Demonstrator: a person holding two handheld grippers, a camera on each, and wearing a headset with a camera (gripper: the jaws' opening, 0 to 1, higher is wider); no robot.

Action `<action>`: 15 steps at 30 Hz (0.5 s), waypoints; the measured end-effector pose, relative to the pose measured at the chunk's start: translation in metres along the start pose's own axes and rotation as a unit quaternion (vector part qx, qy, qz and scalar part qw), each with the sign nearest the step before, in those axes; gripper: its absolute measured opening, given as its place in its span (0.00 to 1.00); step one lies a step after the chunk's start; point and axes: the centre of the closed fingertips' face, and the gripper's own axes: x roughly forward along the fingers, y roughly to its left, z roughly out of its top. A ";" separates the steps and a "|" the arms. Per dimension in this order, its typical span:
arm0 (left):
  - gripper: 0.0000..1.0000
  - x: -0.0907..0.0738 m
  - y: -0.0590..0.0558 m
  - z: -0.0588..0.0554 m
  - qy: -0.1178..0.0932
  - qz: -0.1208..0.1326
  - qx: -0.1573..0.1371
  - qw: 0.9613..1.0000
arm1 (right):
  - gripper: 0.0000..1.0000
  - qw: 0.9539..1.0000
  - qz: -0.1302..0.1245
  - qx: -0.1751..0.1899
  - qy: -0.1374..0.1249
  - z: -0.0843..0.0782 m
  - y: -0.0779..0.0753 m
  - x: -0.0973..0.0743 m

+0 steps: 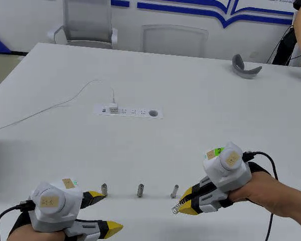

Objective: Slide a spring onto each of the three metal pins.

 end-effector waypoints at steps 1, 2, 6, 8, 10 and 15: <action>0.57 -0.001 0.002 -0.001 -0.001 0.003 -0.003 1.000 | 0.12 1.000 -0.001 0.001 0.001 0.000 -0.001 0.000; 0.58 -0.002 0.004 -0.002 -0.001 0.008 -0.008 1.000 | 0.12 1.000 -0.004 0.003 0.002 -0.001 -0.003 0.000; 0.60 -0.005 0.008 -0.007 0.000 0.014 -0.017 1.000 | 0.12 1.000 -0.011 0.008 0.005 -0.002 -0.009 0.003; 0.60 -0.006 0.010 -0.009 0.000 0.017 -0.021 1.000 | 0.12 1.000 -0.013 0.011 0.008 -0.003 -0.012 0.004; 0.61 -0.008 0.010 -0.009 0.000 0.019 -0.023 1.000 | 0.12 1.000 -0.015 0.012 0.011 -0.003 -0.016 0.004; 0.62 -0.010 0.014 -0.011 -0.003 0.025 -0.033 0.999 | 0.12 0.999 -0.027 0.016 0.021 -0.005 -0.028 0.003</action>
